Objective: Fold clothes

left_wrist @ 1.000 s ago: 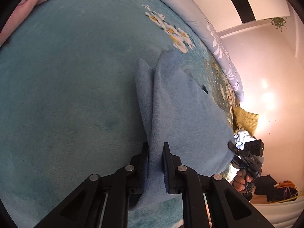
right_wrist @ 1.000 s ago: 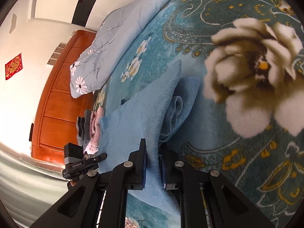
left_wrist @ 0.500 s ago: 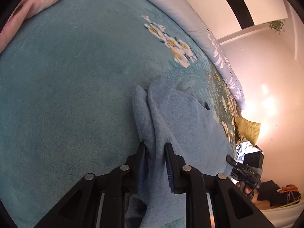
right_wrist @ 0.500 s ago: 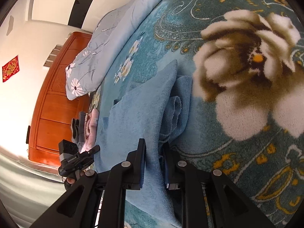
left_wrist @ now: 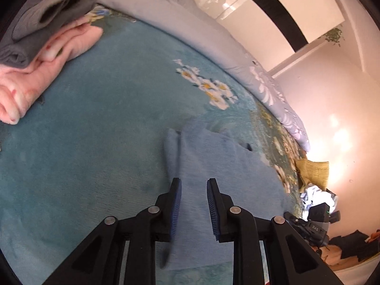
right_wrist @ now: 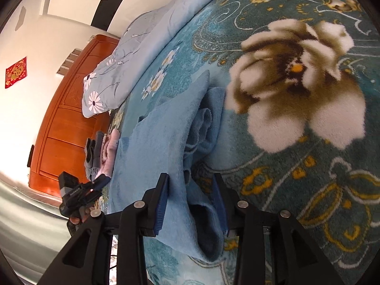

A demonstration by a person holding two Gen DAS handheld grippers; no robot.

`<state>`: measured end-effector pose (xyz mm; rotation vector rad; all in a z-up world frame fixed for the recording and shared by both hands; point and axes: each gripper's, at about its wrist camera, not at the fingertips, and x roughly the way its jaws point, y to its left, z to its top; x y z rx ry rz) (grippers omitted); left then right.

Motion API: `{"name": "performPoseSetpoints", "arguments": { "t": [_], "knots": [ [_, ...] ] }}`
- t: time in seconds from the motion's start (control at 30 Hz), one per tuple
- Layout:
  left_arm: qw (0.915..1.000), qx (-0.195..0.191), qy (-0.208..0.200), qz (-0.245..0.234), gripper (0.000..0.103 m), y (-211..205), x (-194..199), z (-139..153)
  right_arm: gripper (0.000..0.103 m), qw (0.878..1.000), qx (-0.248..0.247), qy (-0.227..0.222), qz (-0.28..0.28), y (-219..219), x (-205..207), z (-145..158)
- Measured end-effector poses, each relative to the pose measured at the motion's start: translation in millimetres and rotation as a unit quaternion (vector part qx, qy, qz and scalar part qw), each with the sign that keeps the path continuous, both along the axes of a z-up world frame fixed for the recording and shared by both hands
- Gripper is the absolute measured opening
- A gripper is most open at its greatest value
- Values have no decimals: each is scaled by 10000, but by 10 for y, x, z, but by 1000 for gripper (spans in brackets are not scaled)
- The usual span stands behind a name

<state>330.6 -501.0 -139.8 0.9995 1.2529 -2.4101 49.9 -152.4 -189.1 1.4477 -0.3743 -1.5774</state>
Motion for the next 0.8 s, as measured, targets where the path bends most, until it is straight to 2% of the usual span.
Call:
{"name": "performPoseSetpoints", "arguments": {
  "t": [0.17,0.27,0.33,0.4,0.47,0.53,0.57,0.6,0.7,0.77,0.8],
  "knots": [
    [9966,-32,35,-818,25,834,-554,-70,41,9995,-174,-207,-183,95,118,-75],
    [9936,-181,-218,-1095,25,1218,-750,-224,41,9989,-232,-291,-270,119,200,-94],
    [9922,-274,-470,-1119,25,1381,-787,-329,41,9987,-250,-323,-292,130,242,-89],
    [9927,-175,-584,-1045,22,1424,-773,-442,41,9986,-263,-331,-329,131,280,-75],
    [9943,20,-527,-927,21,1387,-751,-516,40,9985,-230,-319,-381,118,303,-54],
    [9951,213,-473,-844,20,1351,-729,-551,27,9985,-187,-288,-437,103,316,-19],
    [9953,288,-414,-823,20,1337,-708,-555,16,9984,-173,-272,-460,91,321,7],
    [9959,352,-301,-782,20,1318,-654,-538,9,9984,-150,-242,-491,75,326,47],
    [9975,576,24,-417,20,1216,-412,-496,8,9985,-5,-43,-539,4,352,222],
    [9978,597,-203,-214,20,1117,-348,-586,8,9986,134,192,-479,-93,394,380],
    [9967,733,-251,-245,20,1091,-362,-663,8,9983,218,309,-439,-167,428,460]
  ]
}}
